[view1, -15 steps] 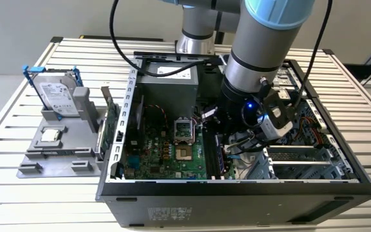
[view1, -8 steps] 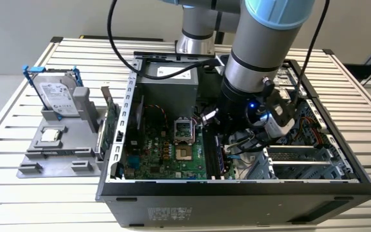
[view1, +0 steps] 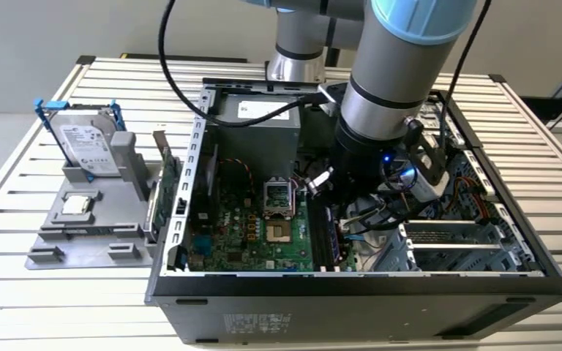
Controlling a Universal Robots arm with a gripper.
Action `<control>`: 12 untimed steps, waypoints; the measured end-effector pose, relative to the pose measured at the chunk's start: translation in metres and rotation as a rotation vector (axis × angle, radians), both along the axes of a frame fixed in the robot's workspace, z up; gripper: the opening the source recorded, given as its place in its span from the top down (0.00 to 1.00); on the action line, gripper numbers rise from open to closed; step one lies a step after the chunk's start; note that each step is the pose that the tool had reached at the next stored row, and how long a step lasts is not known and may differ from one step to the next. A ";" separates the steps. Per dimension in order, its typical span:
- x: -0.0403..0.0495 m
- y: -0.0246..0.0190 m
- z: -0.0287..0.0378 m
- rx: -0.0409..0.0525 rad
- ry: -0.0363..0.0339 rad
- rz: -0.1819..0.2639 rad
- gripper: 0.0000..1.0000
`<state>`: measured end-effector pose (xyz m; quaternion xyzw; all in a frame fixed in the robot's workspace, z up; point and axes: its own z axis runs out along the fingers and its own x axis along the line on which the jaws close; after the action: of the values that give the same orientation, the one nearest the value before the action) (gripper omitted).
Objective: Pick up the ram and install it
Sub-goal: 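Press down the ram until it locks into place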
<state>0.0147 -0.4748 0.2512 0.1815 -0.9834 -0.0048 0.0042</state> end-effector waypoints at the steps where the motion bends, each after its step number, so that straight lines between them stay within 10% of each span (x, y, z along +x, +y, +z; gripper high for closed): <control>1: 0.0000 0.0000 0.0000 0.0000 0.0000 0.018 1.00; 12: 0.0000 0.0004 0.0000 0.0001 0.0005 0.206 1.00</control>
<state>0.0147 -0.4744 0.2511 0.2814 -0.9596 -0.0045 0.0050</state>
